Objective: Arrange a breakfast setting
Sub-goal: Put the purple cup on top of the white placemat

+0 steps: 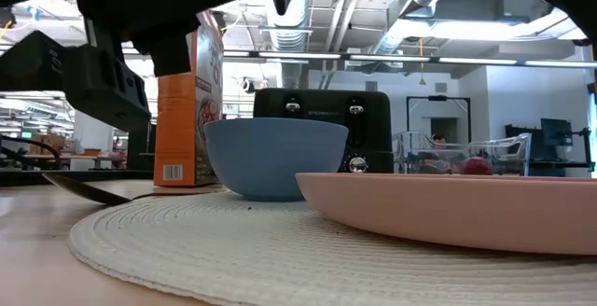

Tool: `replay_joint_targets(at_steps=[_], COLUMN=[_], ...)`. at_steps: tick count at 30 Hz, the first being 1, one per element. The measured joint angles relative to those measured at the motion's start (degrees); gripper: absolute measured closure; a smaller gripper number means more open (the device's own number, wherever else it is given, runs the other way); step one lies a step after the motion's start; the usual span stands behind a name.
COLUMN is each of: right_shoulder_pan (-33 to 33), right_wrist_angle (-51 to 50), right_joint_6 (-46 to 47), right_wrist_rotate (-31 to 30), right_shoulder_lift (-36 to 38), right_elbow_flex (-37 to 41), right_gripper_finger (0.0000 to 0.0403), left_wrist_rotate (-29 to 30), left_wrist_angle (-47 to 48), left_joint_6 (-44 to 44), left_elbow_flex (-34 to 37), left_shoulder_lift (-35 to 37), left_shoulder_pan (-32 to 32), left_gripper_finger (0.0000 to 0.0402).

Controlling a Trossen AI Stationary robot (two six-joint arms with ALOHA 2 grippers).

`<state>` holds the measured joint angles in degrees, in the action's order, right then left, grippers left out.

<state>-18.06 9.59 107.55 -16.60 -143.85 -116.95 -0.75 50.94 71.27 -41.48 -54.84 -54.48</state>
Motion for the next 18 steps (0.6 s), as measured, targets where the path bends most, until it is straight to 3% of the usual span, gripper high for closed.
replay_joint_targets(at_steps=[8, 18], right_shoulder_pan=[0.17, 0.17], right_wrist_angle=[0.04, -0.02], right_joint_6=[0.46, 1.11], right_wrist_rotate=[0.2, 0.2], right_shoulder_lift=[0.0, 0.0], right_elbow_flex=[0.0, 0.0], right_gripper_finger=[0.0047, 0.0047], left_wrist_rotate=[-0.96, 0.35], left_wrist_angle=[-4.32, -4.32], left_joint_6=[0.57, -4.39], left_elbow_flex=[4.31, 4.36], left_shoulder_lift=[-2.63, -11.59], left_shoulder_pan=[-0.15, 3.31], left_gripper_finger=[0.0301, 0.0301])
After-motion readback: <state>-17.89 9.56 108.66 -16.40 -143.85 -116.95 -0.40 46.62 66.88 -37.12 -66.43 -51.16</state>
